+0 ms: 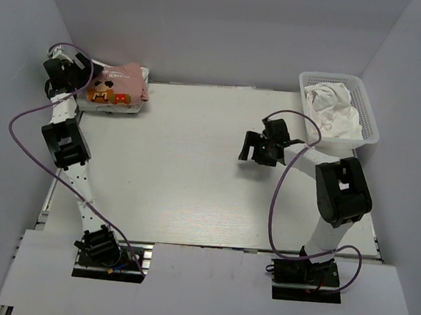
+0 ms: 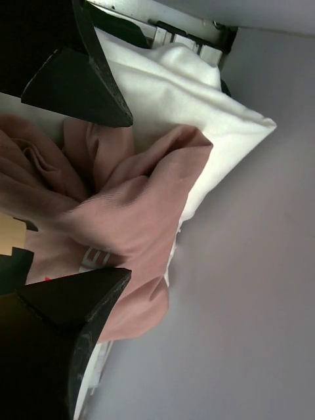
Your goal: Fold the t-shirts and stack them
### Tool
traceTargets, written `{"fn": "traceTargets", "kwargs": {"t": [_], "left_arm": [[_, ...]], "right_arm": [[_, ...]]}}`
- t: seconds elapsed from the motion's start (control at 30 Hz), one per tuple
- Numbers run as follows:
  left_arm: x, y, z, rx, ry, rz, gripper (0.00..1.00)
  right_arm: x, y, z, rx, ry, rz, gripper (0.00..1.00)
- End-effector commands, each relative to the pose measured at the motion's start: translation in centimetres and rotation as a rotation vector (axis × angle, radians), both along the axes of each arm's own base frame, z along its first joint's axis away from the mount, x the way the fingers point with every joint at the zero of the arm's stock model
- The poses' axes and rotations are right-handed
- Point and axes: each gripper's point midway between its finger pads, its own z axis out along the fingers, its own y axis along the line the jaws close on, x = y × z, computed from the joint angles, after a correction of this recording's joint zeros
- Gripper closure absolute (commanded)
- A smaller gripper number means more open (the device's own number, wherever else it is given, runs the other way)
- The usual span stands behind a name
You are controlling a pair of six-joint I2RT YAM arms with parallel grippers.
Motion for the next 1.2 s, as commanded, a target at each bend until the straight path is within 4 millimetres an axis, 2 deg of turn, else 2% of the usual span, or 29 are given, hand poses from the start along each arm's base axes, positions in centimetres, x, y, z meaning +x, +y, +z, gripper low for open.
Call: {"fn": "traceTargets", "kwargs": {"t": [0.0,0.03,0.07,0.13,0.2,0.23,0.27,0.3,0.47,0.5,0.57,0.6,0.63,0.67,0.73,0.77,0.83,0.9,0.97,1.03,1.17], "left_arm": [[0.1,2.2,1.6,0.039,0.017,0.135,0.04],[0.4,1.7,1.6,0.042,0.019,0.138,0.07],[0.4,1.9,1.6,0.045,0.02,0.15,0.18],[0.6,2.0,2.0,0.038,0.003,0.153,0.33],[0.8,1.9,1.4,0.038,-0.003,0.144,0.51],[1.0,1.8,2.3,0.034,-0.028,0.138,0.58],[1.1,1.9,1.7,0.033,-0.027,0.138,0.63],[1.3,1.7,2.4,0.038,-0.046,0.125,0.71],[1.4,0.6,3.2,0.079,-0.11,0.042,0.87],[1.3,0.1,4.0,0.101,-0.15,0.009,0.92],[1.0,-0.6,5.4,0.14,-0.183,-0.036,0.97],[1.1,-1.5,5.7,0.162,-0.203,-0.068,0.98],[0.9,-1.6,5.8,0.177,-0.204,-0.07,0.99],[0.8,-2.7,6.5,0.234,-0.24,-0.116,1.0],[0.5,-2.8,7.0,0.275,-0.266,-0.118,1.0],[0.0,-3.2,6.0,0.281,-0.264,-0.14,1.0],[-0.2,-3.5,7.3,0.319,-0.323,-0.146,1.0],[-0.9,-4.6,7.5,0.323,-0.361,-0.202,1.0],[-1.3,-5.7,8.9,0.338,-0.437,-0.257,1.0],[-1.2,-5.7,10.5,0.355,-0.477,-0.255,1.0],[-1.3,-5.5,12.2,0.374,-0.544,-0.23,1.0]], "right_arm": [[1.1,1.0,1.0,0.006,-0.021,0.008,0.1],[1.0,1.4,1.0,0.007,-0.02,0.013,0.1],[1.0,1.4,1.0,0.008,-0.02,0.011,0.1],[1.0,1.5,1.0,0.008,-0.025,0.01,0.1],[0.8,1.8,0.8,0.009,-0.018,0.012,0.1],[0.7,1.7,0.8,0.006,-0.015,0.012,0.1],[0.8,1.8,0.7,0.003,-0.015,0.014,0.1],[0.8,1.8,0.6,-0.001,-0.012,0.019,0.1],[1.4,2.7,0.6,0.007,-0.011,0.038,0.1],[1.4,2.9,0.4,0.008,-0.004,0.044,0.1],[1.3,3.0,0.2,0.004,-0.002,0.05,0.1],[1.4,3.0,0.1,-0.001,-0.003,0.053,0.1],[1.3,3.0,0.1,-0.002,-0.003,0.053,0.1],[1.2,3.2,0.1,-0.002,-0.005,0.059,0.1],[1.2,3.1,0.1,-0.005,-0.004,0.055,0.1],[1.2,3.1,0.2,-0.006,-0.011,0.059,0.1],[1.1,3.1,0.0,-0.006,-0.009,0.059,0.1],[1.2,3.2,0.0,-0.008,-0.014,0.063,0.1],[1.3,3.3,0.1,-0.008,-0.017,0.062,0.1],[1.4,3.3,0.1,-0.01,-0.018,0.061,0.1],[1.4,3.2,0.0,-0.015,-0.017,0.057,0.1]]}}
